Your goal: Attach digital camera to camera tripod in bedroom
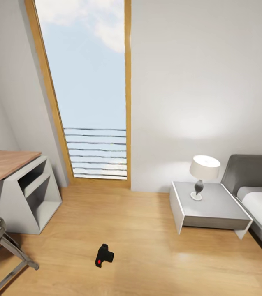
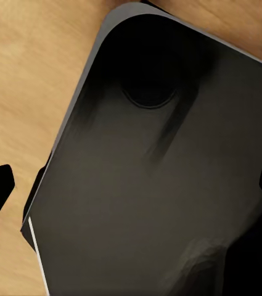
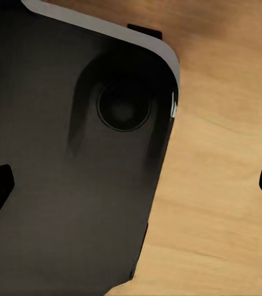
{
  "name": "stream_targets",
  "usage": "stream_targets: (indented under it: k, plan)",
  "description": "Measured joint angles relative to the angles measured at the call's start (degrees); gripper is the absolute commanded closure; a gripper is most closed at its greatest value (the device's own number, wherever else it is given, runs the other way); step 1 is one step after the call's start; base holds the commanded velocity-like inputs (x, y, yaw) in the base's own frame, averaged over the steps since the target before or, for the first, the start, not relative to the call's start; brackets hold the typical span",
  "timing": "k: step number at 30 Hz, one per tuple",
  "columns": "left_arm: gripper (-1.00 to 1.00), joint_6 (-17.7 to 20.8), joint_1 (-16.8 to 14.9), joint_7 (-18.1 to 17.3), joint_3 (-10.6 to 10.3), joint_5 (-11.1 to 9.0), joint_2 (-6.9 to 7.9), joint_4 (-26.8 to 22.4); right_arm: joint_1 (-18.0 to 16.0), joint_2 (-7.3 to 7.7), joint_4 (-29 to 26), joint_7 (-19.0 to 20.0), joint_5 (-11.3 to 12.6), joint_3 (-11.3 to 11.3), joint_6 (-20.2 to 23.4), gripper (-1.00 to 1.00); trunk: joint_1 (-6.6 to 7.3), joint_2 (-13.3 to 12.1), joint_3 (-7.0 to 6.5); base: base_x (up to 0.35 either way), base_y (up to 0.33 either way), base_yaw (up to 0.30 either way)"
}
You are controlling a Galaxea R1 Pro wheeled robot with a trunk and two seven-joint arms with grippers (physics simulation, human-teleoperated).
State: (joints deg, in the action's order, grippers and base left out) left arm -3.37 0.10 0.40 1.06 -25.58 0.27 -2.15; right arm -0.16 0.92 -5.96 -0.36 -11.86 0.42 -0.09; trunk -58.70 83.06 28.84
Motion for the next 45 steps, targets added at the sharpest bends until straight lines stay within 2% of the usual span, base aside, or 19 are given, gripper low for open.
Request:
stream_targets:
  k: [9,38,45]
  plan:
    - [-1.00,0.0,0.0,0.0,0.0,0.0,0.01,0.0,0.0,0.04,0.2,0.0,0.2,-0.5,-0.1,-1.00,0.00,0.0,0.00,0.291,0.233,0.000]
    - [-1.00,0.0,0.0,0.0,0.0,0.0,0.00,0.0,0.0,-0.15,0.5,0.0,-0.1,0.0,-0.1,-1.00,0.00,0.0,0.00,0.288,0.238,0.000]
    - [-1.00,-0.1,0.0,0.0,0.0,0.0,0.00,-0.1,0.0,-0.27,0.5,0.0,-0.1,0.0,-0.1,-1.00,-0.01,0.0,0.00,0.242,0.273,-0.107]
